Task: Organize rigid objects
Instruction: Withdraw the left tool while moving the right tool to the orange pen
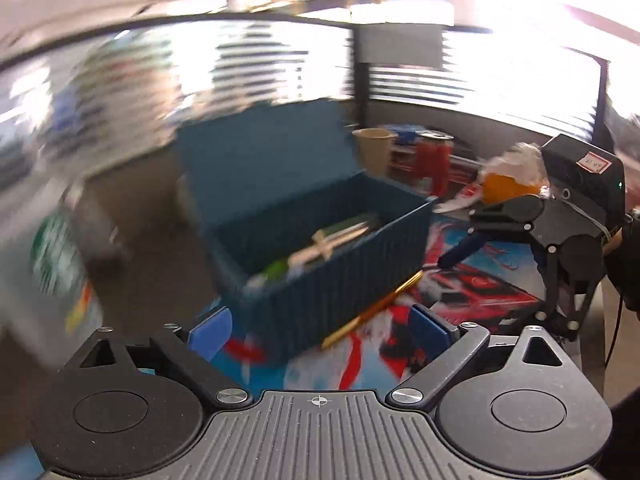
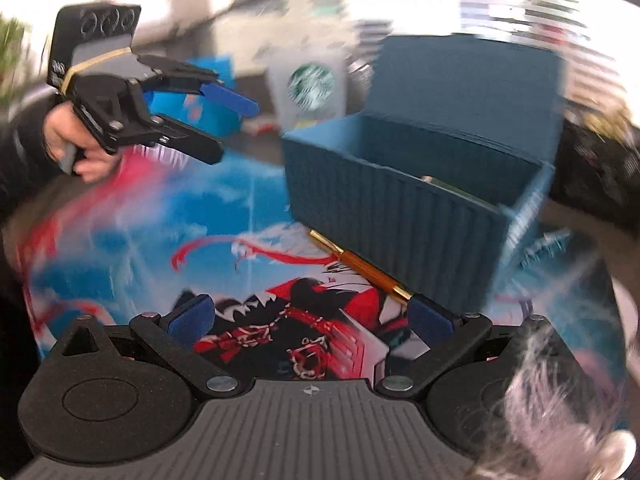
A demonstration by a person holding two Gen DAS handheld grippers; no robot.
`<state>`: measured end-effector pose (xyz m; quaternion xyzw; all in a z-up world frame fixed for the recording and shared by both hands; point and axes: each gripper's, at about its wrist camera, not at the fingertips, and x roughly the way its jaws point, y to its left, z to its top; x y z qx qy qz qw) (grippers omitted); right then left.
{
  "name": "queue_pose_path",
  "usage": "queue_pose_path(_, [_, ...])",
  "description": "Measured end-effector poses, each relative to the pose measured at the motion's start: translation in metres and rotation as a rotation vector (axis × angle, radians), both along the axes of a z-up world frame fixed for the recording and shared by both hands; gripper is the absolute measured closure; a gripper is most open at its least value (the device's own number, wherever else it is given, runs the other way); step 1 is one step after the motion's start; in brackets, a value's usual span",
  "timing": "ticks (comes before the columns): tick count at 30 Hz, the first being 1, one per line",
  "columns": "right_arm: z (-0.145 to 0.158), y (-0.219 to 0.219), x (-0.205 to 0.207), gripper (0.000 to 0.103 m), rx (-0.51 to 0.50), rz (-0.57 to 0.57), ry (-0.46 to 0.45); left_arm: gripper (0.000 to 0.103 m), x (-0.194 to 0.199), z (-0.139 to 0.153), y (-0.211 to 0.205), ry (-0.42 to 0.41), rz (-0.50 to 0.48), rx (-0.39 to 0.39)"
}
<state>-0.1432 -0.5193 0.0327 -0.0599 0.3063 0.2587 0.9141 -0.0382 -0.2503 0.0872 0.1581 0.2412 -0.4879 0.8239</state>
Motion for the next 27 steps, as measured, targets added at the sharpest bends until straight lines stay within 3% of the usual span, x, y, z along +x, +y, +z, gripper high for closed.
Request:
queue_pose_path(3, [-0.007,0.000,0.011,0.000,-0.056,-0.102,0.036,0.006,0.001,-0.018,0.029,0.062,0.094,-0.068])
queue_pose_path(6, [-0.015,-0.010,0.014,0.000,0.016,-0.186,0.061,0.006,0.002,-0.034,0.052,0.102,0.161,-0.129])
queue_pose_path(15, [-0.026,-0.004,0.029,0.000,0.034,-0.261,0.089,0.005,0.016,-0.053,0.084,0.187,0.242,-0.202])
queue_pose_path(19, [-0.029,0.001,0.027,0.000,0.051,-0.242,0.079,0.005,0.019,-0.060,0.089,0.205,0.253,-0.209])
queue_pose_path(23, [-0.020,0.013,0.006,0.000,0.141,0.015,0.123,0.005,0.018,-0.064,0.092,0.208,0.267,-0.201])
queue_pose_path(27, [-0.014,0.015,0.008,0.000,0.046,-0.095,0.082,0.004,0.019,-0.065,0.092,0.212,0.276,-0.203])
